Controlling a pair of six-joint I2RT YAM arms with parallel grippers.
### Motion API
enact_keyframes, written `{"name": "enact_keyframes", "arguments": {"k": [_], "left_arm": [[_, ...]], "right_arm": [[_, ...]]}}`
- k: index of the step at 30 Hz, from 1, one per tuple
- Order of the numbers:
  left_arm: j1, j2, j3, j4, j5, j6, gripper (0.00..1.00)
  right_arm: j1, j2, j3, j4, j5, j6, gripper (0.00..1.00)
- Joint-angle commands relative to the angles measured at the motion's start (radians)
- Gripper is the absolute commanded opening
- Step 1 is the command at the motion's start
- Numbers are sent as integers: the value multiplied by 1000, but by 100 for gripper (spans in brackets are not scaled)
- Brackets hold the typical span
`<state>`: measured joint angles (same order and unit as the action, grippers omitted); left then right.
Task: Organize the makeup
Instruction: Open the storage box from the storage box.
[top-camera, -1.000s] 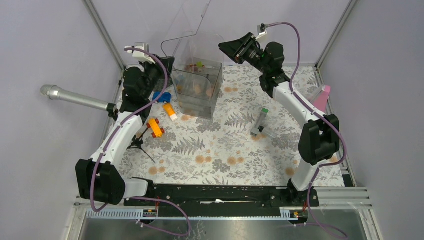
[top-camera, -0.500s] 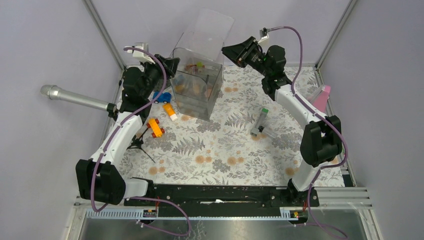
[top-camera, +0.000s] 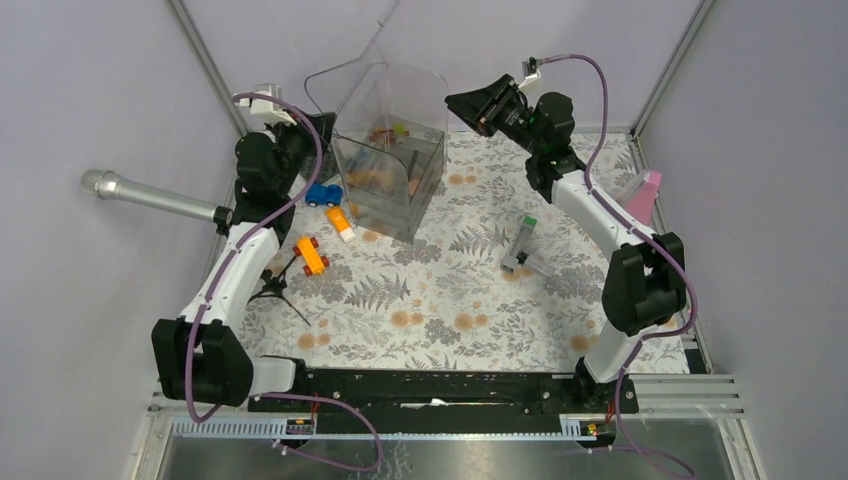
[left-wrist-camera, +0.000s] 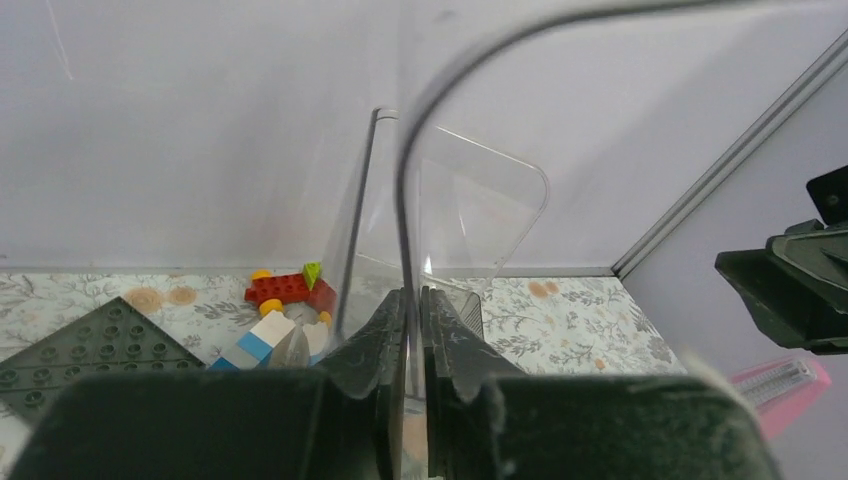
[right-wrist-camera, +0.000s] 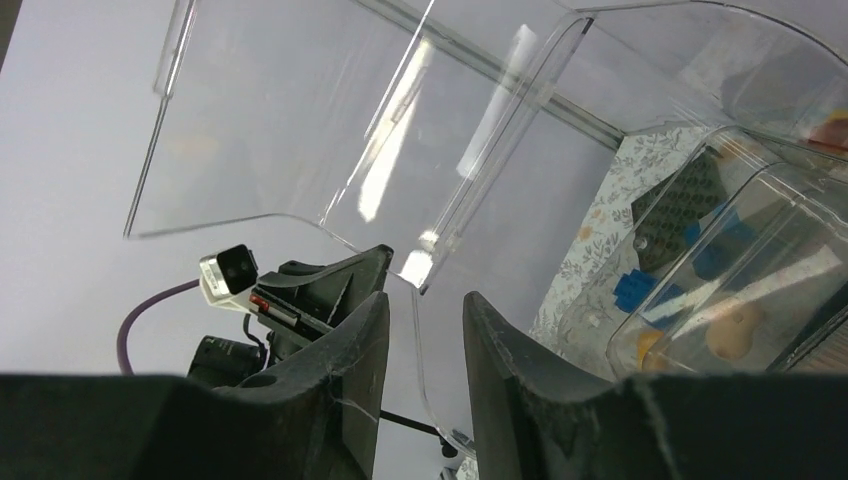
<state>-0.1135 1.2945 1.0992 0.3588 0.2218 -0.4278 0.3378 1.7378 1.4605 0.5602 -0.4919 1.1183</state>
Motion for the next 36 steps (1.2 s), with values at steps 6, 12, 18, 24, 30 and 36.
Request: {"name": "enact_keyframes", "arguments": {"k": [6,12,18,24,30,36], "left_arm": [[12,24,65,72,38,-64,6],[27,29,65,78,58,-82,13],[42,29,56,85,64,-86,30],[59,25,45,88,66,-87,32],[69,26,38,94,70,-91,41],[73,32,29,98,74,-92,53]], "right_arm": [[-11,-66,-24,62,-24,-18,41],[-14,-70,-37,67,-26,-17,41],[-16,-70,-50,78,-27,-12,41],[-17,-69,-56,85,-28,-8,42],[-16,-67,-57,89,-30,-5,42],[-17,-72,-68,93,-30,-6,42]]}}
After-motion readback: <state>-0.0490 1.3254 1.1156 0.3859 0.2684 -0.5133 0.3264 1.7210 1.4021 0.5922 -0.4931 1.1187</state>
